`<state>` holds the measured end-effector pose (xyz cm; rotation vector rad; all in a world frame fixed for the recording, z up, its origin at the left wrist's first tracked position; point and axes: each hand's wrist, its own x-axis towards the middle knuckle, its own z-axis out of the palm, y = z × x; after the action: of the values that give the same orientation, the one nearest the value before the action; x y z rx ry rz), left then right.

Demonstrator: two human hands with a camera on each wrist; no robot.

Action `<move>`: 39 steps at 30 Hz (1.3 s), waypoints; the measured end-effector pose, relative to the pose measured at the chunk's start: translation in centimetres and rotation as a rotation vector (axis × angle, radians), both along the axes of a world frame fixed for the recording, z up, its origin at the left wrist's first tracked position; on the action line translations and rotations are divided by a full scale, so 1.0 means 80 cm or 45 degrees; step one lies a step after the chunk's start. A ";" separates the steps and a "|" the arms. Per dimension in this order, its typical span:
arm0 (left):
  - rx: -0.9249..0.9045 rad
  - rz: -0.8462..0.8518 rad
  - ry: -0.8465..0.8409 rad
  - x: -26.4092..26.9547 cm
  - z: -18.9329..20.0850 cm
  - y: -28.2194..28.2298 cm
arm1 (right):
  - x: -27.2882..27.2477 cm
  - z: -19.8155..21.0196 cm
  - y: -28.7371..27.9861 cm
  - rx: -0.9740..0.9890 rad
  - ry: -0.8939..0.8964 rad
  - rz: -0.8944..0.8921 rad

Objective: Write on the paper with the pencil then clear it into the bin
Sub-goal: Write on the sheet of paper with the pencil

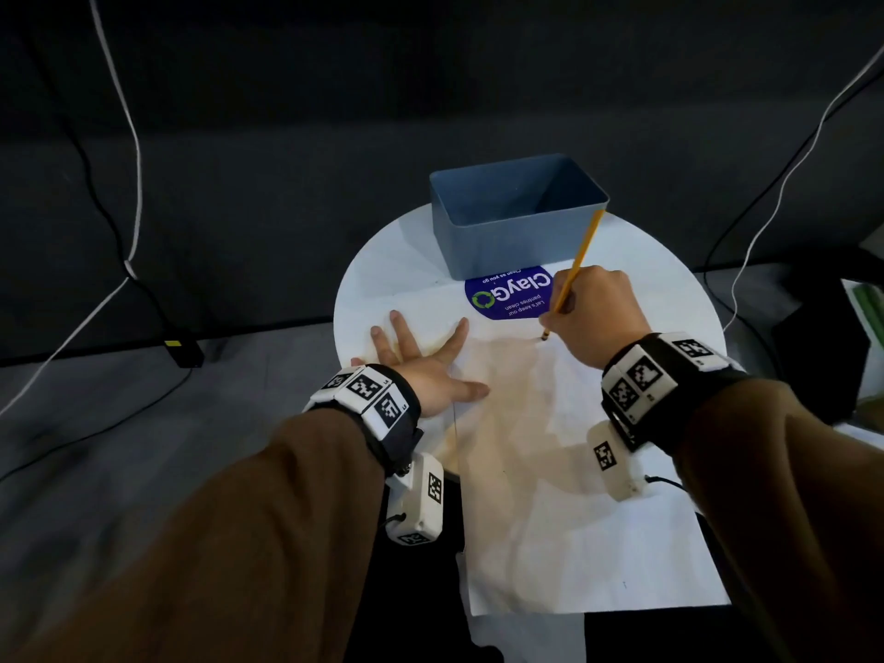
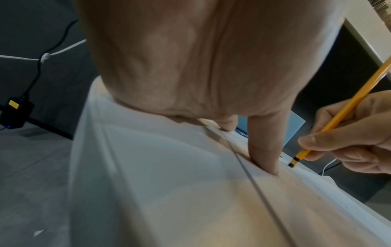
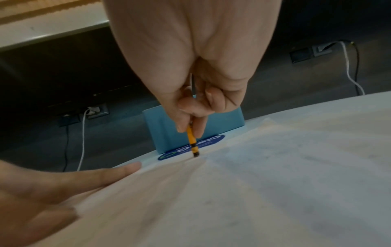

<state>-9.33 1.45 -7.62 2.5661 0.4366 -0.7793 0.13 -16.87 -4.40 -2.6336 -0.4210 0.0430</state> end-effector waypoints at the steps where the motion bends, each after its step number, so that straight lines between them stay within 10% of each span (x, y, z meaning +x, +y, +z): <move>1: -0.003 -0.001 -0.002 0.001 0.000 0.000 | -0.002 0.000 0.006 0.015 -0.003 0.019; 39: 0.034 -0.013 -0.001 0.006 -0.008 0.002 | 0.000 -0.002 -0.020 0.078 -0.049 -0.021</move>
<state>-8.85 1.63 -8.29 2.5949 0.4366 -0.7814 0.14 -18.48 -4.57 -2.5807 -0.4066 -0.0256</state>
